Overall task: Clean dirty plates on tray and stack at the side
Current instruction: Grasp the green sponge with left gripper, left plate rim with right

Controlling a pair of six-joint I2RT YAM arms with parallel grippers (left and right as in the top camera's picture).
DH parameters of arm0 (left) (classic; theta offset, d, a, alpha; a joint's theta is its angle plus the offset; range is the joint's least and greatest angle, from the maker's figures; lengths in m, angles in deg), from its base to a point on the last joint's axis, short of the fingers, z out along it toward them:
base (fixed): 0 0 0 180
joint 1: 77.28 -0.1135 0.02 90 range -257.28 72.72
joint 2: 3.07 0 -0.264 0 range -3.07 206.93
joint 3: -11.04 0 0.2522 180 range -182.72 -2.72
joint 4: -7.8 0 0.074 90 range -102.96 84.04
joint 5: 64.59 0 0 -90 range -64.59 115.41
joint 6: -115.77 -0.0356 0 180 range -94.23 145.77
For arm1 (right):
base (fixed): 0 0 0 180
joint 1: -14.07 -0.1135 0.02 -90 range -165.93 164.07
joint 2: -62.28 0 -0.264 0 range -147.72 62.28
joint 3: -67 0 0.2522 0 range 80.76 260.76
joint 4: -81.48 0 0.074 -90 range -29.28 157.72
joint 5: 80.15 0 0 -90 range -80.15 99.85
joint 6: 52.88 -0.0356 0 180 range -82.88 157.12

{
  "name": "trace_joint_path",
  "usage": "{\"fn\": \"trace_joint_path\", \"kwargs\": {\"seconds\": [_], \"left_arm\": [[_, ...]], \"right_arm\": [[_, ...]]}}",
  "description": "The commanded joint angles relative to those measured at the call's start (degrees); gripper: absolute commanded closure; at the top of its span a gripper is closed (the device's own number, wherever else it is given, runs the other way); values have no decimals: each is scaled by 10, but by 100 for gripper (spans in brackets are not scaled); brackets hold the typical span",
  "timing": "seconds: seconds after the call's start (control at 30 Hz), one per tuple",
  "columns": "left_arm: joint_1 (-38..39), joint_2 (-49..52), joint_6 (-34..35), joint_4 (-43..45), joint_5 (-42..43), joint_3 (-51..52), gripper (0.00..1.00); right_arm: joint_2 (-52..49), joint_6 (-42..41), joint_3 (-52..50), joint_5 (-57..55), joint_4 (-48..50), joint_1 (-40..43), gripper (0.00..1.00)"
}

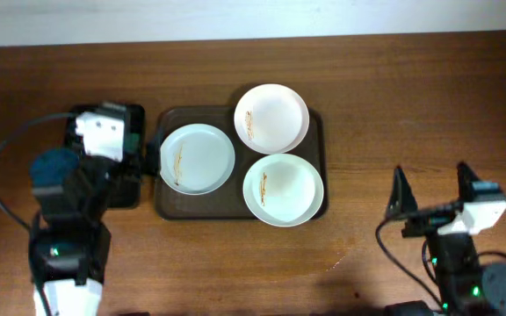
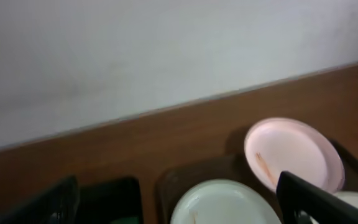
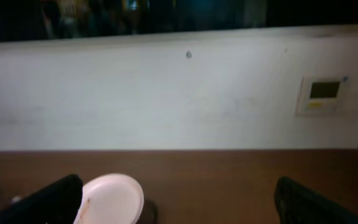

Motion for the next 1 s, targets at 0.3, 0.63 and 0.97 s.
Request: {"fn": "trace_joint_path", "kwargs": {"seconds": [0.3, 0.63, 0.97], "left_arm": [[-45, 201, 3, -206, 187, -194, 1], [-45, 221, 50, -296, 237, -197, 1], [-45, 270, 250, -383, -155, -289, 11]], "right_arm": [[-453, -2, 411, 146, -263, -3, 2], [-621, -109, 433, 275, -194, -37, 1], [-849, -292, 507, 157, -212, -201, 22]]}}
